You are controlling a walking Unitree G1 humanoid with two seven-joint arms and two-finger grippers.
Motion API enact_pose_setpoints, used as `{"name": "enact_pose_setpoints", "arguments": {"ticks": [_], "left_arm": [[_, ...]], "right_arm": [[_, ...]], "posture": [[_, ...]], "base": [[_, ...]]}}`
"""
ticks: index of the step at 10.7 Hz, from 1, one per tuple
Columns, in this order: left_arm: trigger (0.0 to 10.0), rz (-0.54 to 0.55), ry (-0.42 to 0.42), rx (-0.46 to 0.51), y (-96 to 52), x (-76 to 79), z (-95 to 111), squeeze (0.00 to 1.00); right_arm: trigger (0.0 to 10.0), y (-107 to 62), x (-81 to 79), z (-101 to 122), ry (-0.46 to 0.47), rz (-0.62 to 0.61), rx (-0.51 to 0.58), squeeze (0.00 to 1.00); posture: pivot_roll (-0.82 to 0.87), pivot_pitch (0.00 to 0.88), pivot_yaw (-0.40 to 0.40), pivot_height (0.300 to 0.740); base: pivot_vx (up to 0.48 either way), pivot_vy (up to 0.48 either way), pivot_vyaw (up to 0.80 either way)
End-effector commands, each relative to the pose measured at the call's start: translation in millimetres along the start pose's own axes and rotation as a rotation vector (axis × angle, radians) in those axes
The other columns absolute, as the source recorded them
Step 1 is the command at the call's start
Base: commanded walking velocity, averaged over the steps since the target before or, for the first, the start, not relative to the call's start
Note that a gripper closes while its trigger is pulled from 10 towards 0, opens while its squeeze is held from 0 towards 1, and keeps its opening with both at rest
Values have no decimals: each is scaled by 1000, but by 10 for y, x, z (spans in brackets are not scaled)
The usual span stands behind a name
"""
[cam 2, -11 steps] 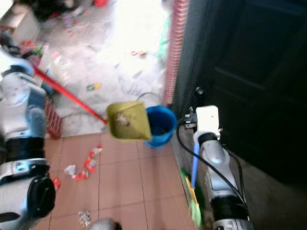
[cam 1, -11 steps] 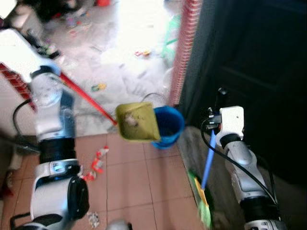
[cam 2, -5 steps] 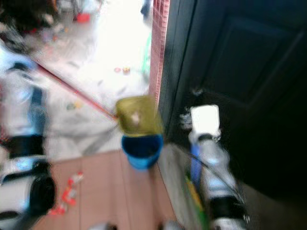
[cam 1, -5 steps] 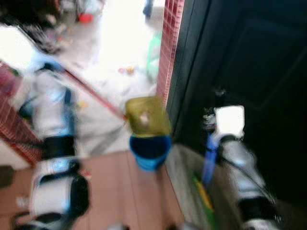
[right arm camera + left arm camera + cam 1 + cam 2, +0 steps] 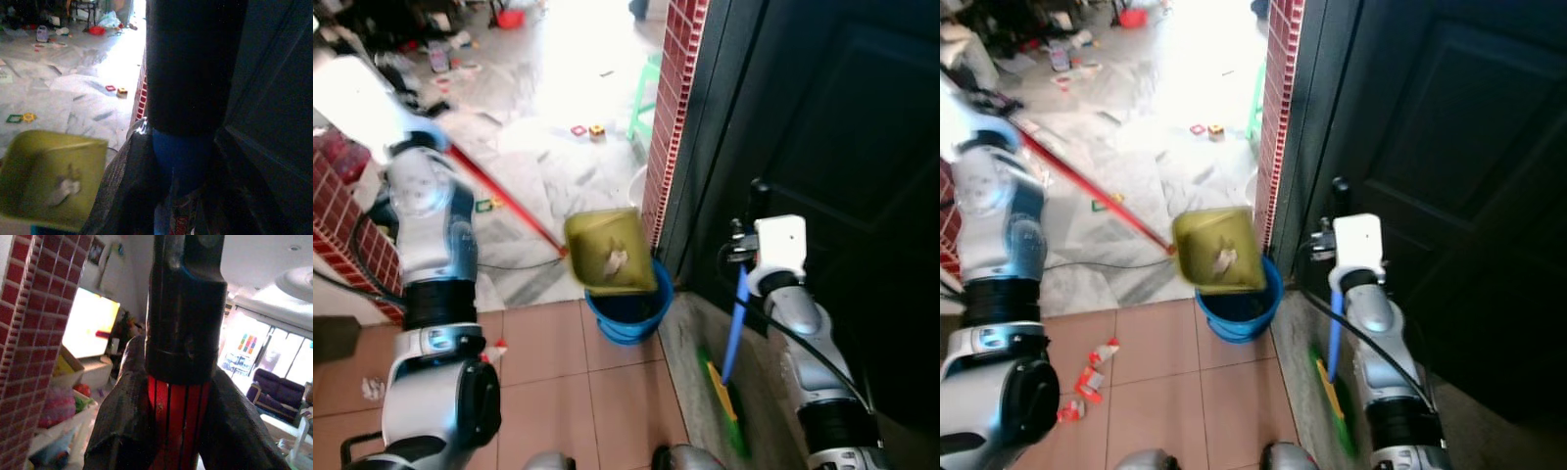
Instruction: Sweep floor
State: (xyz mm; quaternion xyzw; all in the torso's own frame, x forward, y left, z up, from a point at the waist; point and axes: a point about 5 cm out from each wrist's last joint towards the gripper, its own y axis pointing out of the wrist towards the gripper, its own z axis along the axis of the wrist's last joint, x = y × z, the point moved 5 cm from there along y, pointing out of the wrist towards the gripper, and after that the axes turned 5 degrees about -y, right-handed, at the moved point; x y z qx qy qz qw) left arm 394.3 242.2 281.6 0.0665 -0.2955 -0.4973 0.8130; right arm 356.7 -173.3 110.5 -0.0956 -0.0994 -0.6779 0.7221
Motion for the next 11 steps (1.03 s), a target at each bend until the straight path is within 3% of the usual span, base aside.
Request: {"name": "enact_pose_setpoints", "arguments": {"ticks": [1, 7, 11], "left_arm": [[10000, -62, -2, 112, -2, 158, 241, 0], [10000, -207, 64, 116, -284, 451, 23, 0], [10000, -372, 169, 204, -540, 736, -15, 0]], "right_arm": [[10000, 25, 61, 100, -7, -17, 34, 0], [10000, 28, 66, 106, -8, -18, 38, 0], [10000, 18, 93, 115, -13, -29, 42, 0]], "posture": [[-111, 0, 21, 740], [-123, 0, 23, 740], [-130, 0, 26, 740]], "base": [[0, 0, 0], [0, 0, 0], [0, 0, 0]]}}
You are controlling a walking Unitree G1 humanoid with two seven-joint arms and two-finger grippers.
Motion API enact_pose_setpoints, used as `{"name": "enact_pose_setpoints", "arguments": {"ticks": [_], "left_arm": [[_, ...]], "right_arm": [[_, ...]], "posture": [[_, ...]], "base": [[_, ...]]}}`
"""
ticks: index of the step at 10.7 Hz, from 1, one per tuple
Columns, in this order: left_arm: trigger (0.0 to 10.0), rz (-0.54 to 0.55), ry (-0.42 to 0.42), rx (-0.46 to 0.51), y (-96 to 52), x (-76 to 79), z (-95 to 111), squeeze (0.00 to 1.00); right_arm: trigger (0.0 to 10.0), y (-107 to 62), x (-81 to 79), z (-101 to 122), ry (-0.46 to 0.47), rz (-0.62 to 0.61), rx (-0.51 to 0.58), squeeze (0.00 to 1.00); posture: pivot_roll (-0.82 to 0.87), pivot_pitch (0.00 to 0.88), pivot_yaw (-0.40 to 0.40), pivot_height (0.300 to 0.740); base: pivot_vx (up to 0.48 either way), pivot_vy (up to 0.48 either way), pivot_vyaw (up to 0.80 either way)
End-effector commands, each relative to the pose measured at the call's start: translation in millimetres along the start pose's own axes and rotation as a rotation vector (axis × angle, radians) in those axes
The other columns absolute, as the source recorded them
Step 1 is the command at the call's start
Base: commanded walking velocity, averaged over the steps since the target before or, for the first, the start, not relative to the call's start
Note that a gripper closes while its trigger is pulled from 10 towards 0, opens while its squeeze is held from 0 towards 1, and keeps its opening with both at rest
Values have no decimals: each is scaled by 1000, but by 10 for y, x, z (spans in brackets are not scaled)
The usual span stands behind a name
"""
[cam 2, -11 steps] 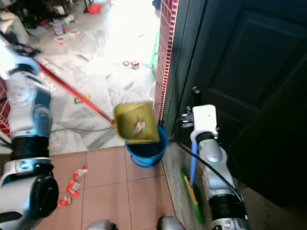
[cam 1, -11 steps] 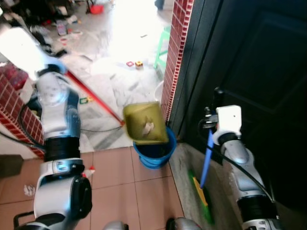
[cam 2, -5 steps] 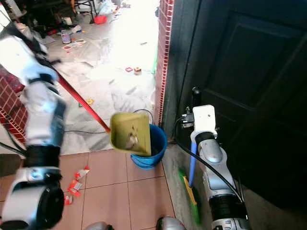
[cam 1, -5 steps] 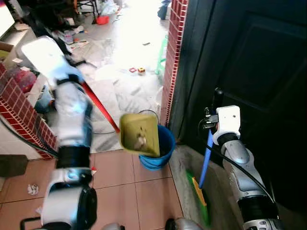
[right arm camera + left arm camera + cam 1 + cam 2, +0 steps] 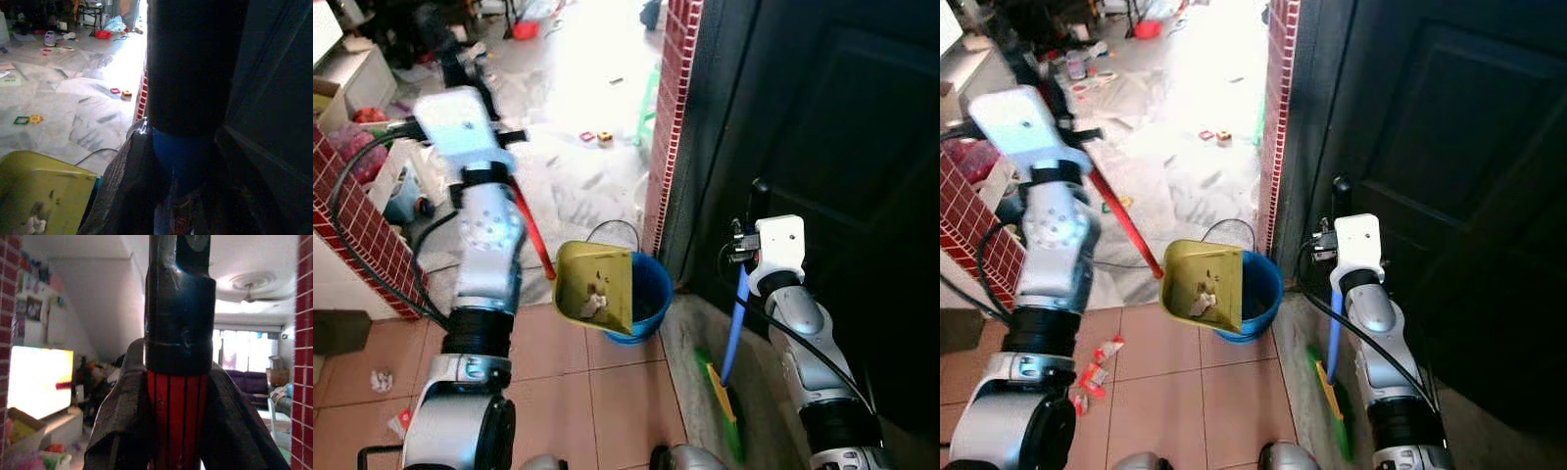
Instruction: Sweep floor
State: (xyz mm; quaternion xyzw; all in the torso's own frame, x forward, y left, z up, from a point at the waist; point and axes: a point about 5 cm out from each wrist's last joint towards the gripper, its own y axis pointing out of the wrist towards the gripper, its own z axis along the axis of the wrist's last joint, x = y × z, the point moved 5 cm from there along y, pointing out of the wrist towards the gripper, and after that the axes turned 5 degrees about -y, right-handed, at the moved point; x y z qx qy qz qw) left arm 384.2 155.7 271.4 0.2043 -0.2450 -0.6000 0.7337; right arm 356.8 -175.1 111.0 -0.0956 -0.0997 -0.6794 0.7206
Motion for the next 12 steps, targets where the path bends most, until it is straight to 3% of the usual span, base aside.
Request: {"name": "enact_pose_setpoints", "arguments": {"ticks": [1, 3, 4, 6, 8, 9, 10, 12], "left_arm": [[10000, -56, 34, 100, 8, 110, 196, 0], [10000, -71, 128, 229, -34, 240, 377, 0], [10000, -49, 108, 254, -4, 313, 437, 0], [10000, 37, 96, 260, 73, 319, 467, 0], [10000, 127, 70, 318, 273, 340, 594, 0], [10000, 115, 74, 348, 306, 442, 640, 0], [10000, 37, 78, 395, 247, 686, 686, 0], [10000, -62, 74, 455, 98, 984, 719, 0]], "right_arm": [[10000, 15, 74, 114, -12, -26, 43, 0], [10000, 12, 75, 126, -14, -27, 47, 0], [10000, 14, 76, 134, -16, -27, 49, 0], [10000, 9, 91, 141, -21, -30, 50, 0], [10000, -15, 103, 184, -27, -38, 61, 0], [10000, -39, 130, 210, -35, -43, 69, 0], [10000, -85, 223, 207, -50, -65, 69, 0], [10000, -121, 261, 216, -56, -78, 69, 0]], "posture": [[-130, 0, 26, 740], [-141, 0, 23, 740], [-149, 0, 22, 740], [-167, 0, 29, 740], [-238, 0, 43, 740], [-258, 0, 47, 740], [-271, 0, 52, 740], [-290, 0, 59, 740]], "base": [[0, 0, 0], [0, 0, 0], [0, 0, 0], [0, 0, 0], [0, 0, 0], [0, 0, 0], [0, 0, 0], [0, 0, 0]]}}
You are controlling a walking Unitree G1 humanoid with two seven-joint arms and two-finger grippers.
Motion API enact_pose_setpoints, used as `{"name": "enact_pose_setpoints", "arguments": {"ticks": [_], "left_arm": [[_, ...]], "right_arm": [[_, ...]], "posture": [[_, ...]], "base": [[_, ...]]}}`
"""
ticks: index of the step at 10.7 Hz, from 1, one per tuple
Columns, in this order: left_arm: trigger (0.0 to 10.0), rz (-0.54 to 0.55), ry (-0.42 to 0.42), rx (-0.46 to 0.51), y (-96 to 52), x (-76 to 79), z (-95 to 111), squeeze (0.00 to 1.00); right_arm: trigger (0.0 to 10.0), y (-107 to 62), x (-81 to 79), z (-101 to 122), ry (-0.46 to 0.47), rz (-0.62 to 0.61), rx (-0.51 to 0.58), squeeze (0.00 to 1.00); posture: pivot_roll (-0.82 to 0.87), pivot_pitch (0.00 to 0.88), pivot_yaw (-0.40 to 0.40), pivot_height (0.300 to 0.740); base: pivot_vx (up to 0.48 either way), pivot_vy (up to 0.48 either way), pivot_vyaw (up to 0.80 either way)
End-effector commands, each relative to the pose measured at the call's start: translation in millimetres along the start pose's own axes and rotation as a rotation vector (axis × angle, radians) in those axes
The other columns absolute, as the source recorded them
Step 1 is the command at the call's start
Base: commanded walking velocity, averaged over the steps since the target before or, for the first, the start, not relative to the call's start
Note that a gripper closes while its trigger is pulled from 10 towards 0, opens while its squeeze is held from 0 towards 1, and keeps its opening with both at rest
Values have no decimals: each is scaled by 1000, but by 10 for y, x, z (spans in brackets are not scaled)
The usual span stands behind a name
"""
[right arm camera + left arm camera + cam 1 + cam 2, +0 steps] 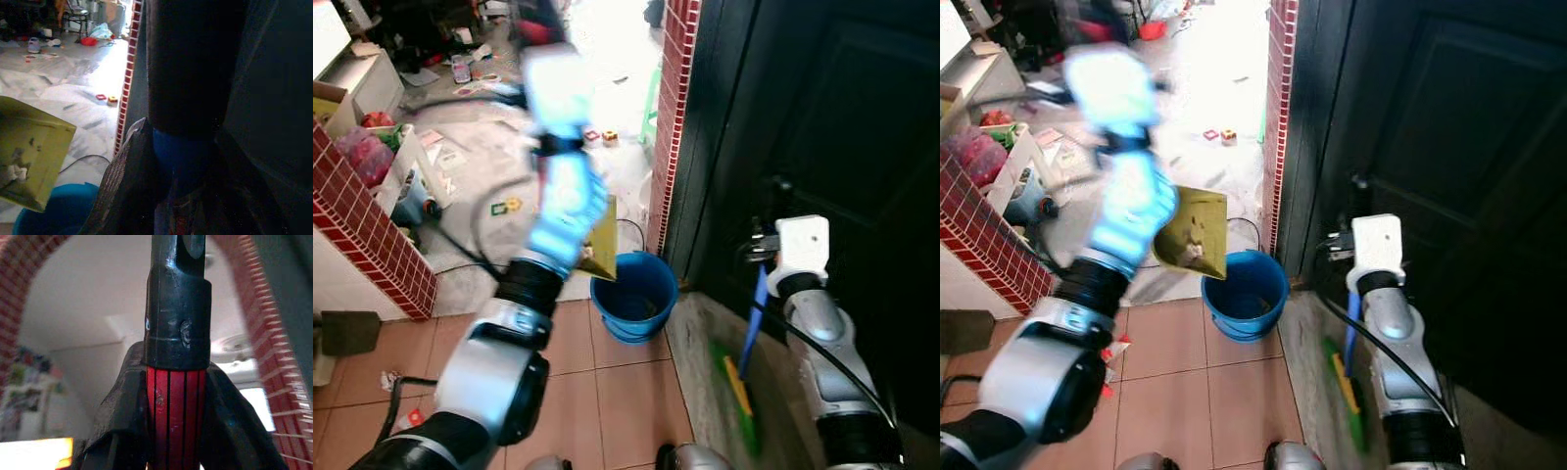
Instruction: Sweep floor
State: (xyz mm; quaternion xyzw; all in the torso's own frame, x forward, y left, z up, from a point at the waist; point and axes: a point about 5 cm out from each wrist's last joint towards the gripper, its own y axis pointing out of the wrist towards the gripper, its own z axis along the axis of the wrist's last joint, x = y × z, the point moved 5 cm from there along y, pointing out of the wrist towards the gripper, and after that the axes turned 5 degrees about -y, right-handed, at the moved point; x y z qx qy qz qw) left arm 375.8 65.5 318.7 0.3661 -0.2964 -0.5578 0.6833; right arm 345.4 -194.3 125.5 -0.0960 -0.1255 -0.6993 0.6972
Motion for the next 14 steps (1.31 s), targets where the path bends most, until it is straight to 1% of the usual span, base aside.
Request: {"name": "enact_pose_setpoints", "arguments": {"ticks": [1, 2, 3, 4, 6, 7, 8, 9, 10, 11, 12, 13, 14], "left_arm": [[10000, -38, -45, 134, 104, 139, 285, 0], [10000, -153, -139, 119, -50, 389, 310, 0], [10000, -163, -156, 128, -109, 436, 336, 0], [10000, -200, -179, 149, -168, 517, 378, 0], [10000, -298, -192, 207, -269, 670, 471, 0], [10000, -345, -211, 209, -363, 749, 483, 0], [10000, -366, -224, 191, -430, 789, 460, 0], [10000, -339, -226, 175, -395, 743, 440, 0], [10000, -315, -224, 182, -316, 678, 448, 0], [10000, -261, -182, 230, -88, 432, 487, 0], [10000, -257, -157, 245, -50, 374, 486, 0], [10000, -256, -120, 228, -39, 302, 399, 0], [10000, -247, -87, 193, -59, 242, 303, 0]], "right_arm": [[10000, -5, 51, 134, -16, -15, 43, 0], [10000, -28, 42, 122, -17, -11, 38, 0], [10000, -30, 41, 120, -16, -12, 37, 0], [10000, -22, 43, 142, -15, -15, 41, 0], [10000, -37, 64, 144, -18, -18, 40, 0], [10000, -34, 70, 142, -19, -19, 40, 0], [10000, -25, 71, 147, -20, -19, 41, 0], [10000, -15, 61, 152, -18, -18, 43, 0], [10000, -8, 45, 152, -15, -14, 43, 0], [10000, 28, -24, 152, 1, 2, 48, 0], [10000, 47, -46, 160, 3, 6, 52, 0], [10000, 88, -81, 194, 10, 14, 63, 0], [10000, 98, -84, 204, 10, 16, 67, 0]], "posture": [[-294, 0, 58, 740], [-288, 0, 58, 740], [-287, 0, 60, 740], [-293, 0, 63, 740], [-294, 0, 61, 740], [-294, 0, 61, 740], [-293, 0, 61, 740], [-285, 0, 57, 740], [-271, 0, 52, 740], [-244, 0, 46, 740], [-239, 0, 44, 740], [-235, 0, 43, 740], [-232, 0, 40, 740]], "base": [[0, 0, 0], [0, 0, 0], [0, 0, 0], [0, 0, 0], [0, 0, 0], [0, 0, 0], [0, 0, 0], [0, 0, 0], [0, 0, 0], [0, 0, 0], [0, 0, 0], [0, 0, 0], [0, 0, 0]]}}
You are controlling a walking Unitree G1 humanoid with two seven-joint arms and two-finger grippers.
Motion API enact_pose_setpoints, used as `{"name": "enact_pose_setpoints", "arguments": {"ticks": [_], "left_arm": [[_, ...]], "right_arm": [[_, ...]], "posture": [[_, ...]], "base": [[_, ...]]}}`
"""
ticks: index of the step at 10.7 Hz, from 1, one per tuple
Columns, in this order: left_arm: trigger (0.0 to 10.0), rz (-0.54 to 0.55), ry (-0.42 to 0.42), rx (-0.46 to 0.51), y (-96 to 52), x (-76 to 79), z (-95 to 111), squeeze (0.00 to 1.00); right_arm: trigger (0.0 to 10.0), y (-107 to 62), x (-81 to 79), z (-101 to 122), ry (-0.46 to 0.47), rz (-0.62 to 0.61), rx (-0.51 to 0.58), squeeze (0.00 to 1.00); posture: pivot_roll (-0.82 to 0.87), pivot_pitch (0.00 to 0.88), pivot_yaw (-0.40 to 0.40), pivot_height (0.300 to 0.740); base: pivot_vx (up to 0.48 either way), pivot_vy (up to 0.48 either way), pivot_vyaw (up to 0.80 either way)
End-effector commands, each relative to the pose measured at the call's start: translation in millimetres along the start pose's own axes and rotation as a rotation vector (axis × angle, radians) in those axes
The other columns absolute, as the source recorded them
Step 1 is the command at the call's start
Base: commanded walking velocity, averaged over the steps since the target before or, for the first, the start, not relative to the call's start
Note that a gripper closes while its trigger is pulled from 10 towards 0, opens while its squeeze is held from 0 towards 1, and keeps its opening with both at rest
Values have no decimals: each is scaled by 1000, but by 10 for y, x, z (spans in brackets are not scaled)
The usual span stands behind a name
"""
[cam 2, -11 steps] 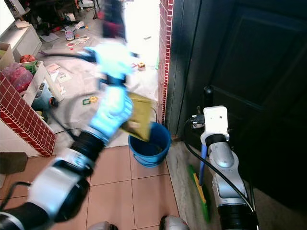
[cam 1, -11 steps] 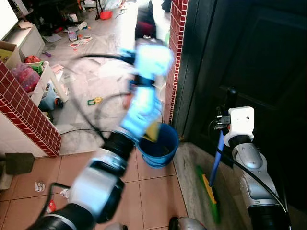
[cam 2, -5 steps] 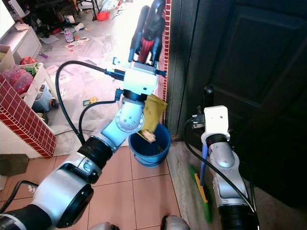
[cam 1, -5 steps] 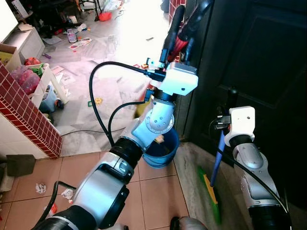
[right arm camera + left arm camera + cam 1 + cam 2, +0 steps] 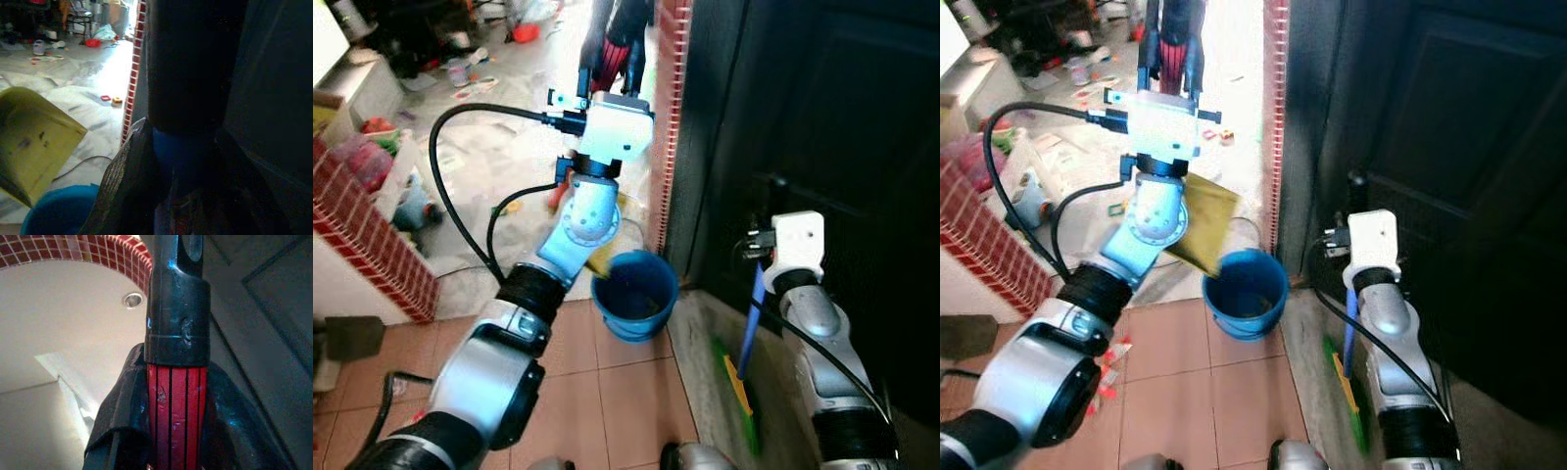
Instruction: Sweep floor
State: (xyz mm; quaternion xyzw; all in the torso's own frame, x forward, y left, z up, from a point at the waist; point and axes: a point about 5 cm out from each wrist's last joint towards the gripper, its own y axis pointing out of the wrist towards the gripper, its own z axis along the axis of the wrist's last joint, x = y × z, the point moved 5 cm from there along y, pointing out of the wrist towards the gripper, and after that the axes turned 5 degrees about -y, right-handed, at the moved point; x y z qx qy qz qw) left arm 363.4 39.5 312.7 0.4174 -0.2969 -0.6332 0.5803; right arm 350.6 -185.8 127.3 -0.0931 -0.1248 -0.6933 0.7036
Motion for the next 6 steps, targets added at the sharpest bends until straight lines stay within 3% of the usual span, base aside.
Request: {"name": "enact_pose_setpoints", "arguments": {"ticks": [1, 2, 3, 6], "left_arm": [[10000, 65, 1, -37, 60, -155, -29, 0], [10000, 159, -25, -190, -12, -379, -258, 0], [10000, 293, 4, -348, -150, -724, -489, 0], [10000, 484, 185, -478, -453, -1564, -603, 0]], "right_arm": [[10000, 59, 4, 154, 4, 1, 61, 0], [10000, 68, 3, 141, 6, 3, 59, 0], [10000, 83, -46, 114, 23, 9, 53, 0], [10000, 28, -298, 53, 66, 49, 42, 0]], "posture": [[-221, 0, 38, 740], [-202, 0, 37, 740], [-163, 0, 35, 740], [-110, 0, 41, 740]], "base": [[0, 0, 0], [0, 0, 0], [0, 0, 0], [0, 0, 0]]}}
